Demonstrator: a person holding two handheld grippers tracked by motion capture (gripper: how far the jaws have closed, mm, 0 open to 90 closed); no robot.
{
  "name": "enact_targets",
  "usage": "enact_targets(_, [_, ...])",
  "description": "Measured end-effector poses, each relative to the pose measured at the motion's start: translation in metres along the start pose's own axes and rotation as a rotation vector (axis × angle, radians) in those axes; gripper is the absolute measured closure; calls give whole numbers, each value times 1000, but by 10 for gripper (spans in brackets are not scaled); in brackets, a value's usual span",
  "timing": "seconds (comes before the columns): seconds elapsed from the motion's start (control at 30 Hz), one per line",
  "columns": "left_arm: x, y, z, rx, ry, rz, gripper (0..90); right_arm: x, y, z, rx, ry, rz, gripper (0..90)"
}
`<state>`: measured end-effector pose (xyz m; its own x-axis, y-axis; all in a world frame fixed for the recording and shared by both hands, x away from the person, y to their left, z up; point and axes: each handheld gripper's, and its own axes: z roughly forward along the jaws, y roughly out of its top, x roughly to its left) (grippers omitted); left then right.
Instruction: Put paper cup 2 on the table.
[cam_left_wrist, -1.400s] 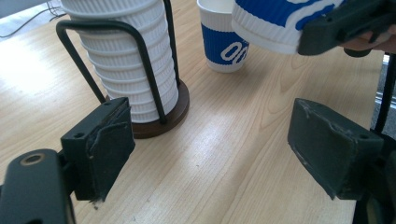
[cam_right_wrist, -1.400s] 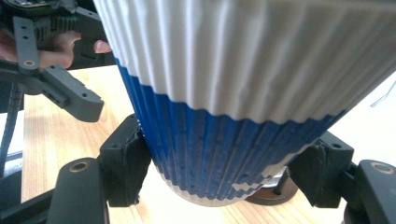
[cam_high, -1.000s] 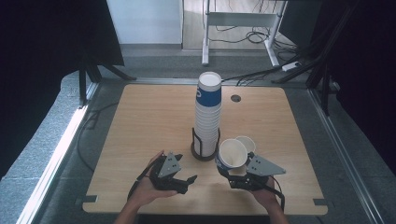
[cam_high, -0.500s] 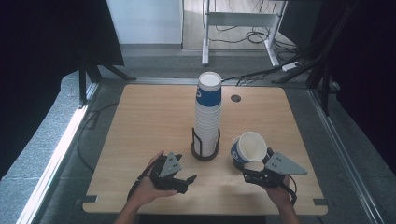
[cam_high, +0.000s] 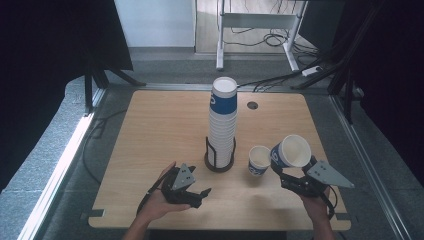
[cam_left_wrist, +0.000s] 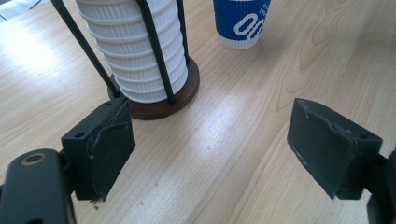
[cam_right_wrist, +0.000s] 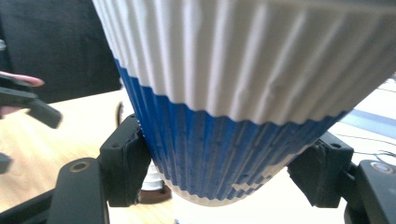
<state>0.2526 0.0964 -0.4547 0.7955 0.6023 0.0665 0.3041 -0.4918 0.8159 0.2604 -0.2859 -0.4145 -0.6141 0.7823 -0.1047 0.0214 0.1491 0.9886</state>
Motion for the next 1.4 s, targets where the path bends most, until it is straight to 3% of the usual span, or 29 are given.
enact_targets(0.3, [1, -2, 0, 5, 1, -2, 148, -26, -20, -2, 55, -80, 47, 283])
enact_targets(0.57, [0, -2, 1, 14, -1, 3, 149, -37, -45, 9, 155, -117, 76, 284])
enact_targets(1.03, [-1, -4, 5, 36, -4, 12, 149, -50, -76, 23, 309, -151, 108, 283])
enact_targets(1.4, [-3, -4, 7, 47, -11, 19, 149, -50, -89, 34, 414, -160, 110, 282])
